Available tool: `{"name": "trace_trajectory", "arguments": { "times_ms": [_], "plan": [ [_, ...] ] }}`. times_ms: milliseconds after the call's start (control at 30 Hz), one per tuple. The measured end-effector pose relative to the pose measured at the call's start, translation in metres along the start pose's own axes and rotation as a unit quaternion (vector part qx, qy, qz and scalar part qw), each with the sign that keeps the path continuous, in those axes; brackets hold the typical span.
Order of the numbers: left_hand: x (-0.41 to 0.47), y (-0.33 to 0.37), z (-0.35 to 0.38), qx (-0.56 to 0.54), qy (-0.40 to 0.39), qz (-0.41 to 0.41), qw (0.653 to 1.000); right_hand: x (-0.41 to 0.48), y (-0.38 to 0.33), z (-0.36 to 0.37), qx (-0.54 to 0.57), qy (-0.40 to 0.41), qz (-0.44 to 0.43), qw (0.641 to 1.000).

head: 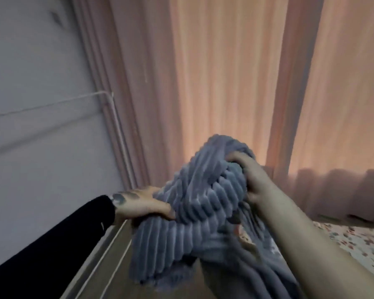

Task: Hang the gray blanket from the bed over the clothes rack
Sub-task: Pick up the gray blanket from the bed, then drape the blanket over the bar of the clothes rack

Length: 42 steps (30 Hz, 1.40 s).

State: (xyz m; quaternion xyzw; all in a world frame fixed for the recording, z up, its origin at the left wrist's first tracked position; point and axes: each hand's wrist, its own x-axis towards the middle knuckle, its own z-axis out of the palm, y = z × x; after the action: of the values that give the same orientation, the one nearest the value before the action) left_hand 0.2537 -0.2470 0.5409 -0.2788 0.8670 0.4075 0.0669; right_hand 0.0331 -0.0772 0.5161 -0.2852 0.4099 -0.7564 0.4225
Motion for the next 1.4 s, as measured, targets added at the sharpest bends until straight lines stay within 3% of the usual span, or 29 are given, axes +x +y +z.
{"name": "trace_trajectory", "arguments": {
  "times_ms": [100, 200, 300, 400, 533, 600, 700, 800, 867, 967, 1067, 1167, 1267, 1400],
  "plan": [
    [-0.045, -0.022, -0.04, 0.01, 0.059, 0.052, 0.997, 0.019, -0.019, 0.118, -0.167, -0.177, 0.014, 0.97],
    [-0.077, -0.041, -0.072, -0.014, 0.114, 0.081, 0.99, 0.027, -0.007, 0.211, -0.354, -0.327, 0.043, 0.875],
    [-0.093, -0.073, -0.089, -0.02, 0.116, 0.122, 0.985, 0.031, 0.004, 0.253, -0.426, -0.365, 0.06, 0.826],
    [-0.103, -0.106, -0.12, -0.035, 0.225, 0.162, 0.96, 0.046, 0.011, 0.272, -0.438, -0.387, 0.062, 0.809],
    [-0.109, -0.144, -0.164, -0.088, 0.353, 0.199, 0.91, 0.074, 0.014, 0.277, -0.492, -0.383, 0.078, 0.778],
    [-0.11, -0.158, -0.19, -0.091, 0.403, 0.216, 0.885, 0.089, 0.016, 0.281, -0.569, -0.349, 0.078, 0.74],
    [-0.114, -0.182, -0.23, -0.048, 0.46, 0.228, 0.857, 0.121, 0.027, 0.293, -0.721, -0.215, 0.009, 0.659],
    [-0.119, -0.205, -0.263, 0.004, 0.52, 0.173, 0.837, 0.15, 0.026, 0.305, -0.767, -0.09, -0.094, 0.629],
    [-0.126, -0.228, -0.286, 0.0, 0.541, 0.138, 0.83, 0.172, 0.032, 0.322, -0.755, -0.023, -0.155, 0.637],
    [-0.134, -0.254, -0.31, -0.04, 0.523, 0.157, 0.837, 0.2, 0.048, 0.354, -0.646, 0.014, -0.216, 0.732],
    [-0.134, -0.263, -0.325, -0.1, 0.507, 0.166, 0.84, 0.221, 0.067, 0.393, -0.556, -0.02, -0.25, 0.792],
    [-0.124, -0.262, -0.339, -0.146, 0.478, 0.172, 0.849, 0.231, 0.085, 0.432, -0.438, -0.12, -0.27, 0.849],
    [-0.105, -0.258, -0.345, -0.159, 0.431, 0.189, 0.868, 0.247, 0.102, 0.461, -0.373, -0.206, -0.263, 0.866],
    [-0.071, -0.247, -0.35, -0.103, 0.44, 0.172, 0.876, 0.273, 0.112, 0.483, -0.311, -0.259, -0.276, 0.871]
  ]
}}
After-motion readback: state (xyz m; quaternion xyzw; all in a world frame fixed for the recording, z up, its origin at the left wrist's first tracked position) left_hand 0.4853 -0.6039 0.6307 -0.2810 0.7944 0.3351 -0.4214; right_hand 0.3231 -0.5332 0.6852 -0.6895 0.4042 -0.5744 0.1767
